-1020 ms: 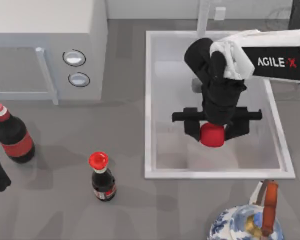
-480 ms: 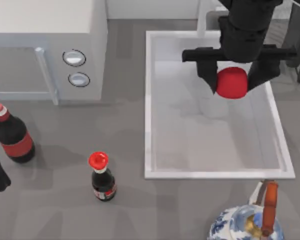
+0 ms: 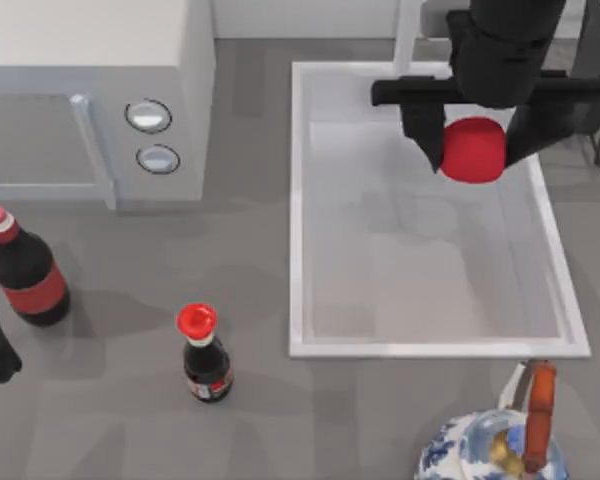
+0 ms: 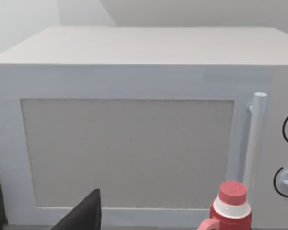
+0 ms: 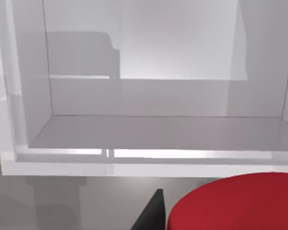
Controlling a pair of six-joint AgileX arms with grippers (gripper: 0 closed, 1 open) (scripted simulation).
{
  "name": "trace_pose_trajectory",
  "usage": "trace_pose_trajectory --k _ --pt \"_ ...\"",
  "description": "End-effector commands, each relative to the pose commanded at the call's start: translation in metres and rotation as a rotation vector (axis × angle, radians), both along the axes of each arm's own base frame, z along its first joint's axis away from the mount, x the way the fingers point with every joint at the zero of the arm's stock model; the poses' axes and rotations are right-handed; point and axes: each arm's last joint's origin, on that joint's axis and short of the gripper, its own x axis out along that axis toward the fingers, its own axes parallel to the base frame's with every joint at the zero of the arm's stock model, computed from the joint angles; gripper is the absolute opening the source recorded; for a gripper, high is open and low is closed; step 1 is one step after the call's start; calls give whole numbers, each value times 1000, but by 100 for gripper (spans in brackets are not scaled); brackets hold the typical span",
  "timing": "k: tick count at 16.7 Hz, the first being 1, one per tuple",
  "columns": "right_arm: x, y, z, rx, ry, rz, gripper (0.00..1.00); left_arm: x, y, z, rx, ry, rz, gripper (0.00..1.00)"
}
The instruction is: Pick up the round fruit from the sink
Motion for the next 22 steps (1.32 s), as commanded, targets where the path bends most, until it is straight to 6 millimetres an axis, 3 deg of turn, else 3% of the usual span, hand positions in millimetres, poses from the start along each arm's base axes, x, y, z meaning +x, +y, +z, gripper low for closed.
trace_pose_trajectory --k 3,6,10,13,17,22 --pt "-2 -24 6 3 -7 -1 0 0 0 0 0 0 0 100" --pt "-13 -72 11 -1 1 -3 0 0 0 0 0 0 0 100" --pt "-52 -145 -2 -11 56 -7 0 0 0 0 0 0 0 100" --pt "-87 -186 -10 -5 68 -10 0 0 0 0 0 0 0 100" --pt "-114 -210 -14 0 51 -12 0 0 0 0 0 0 0 100" --pt "-114 -210 -15 0 55 -10 0 0 0 0 0 0 0 100"
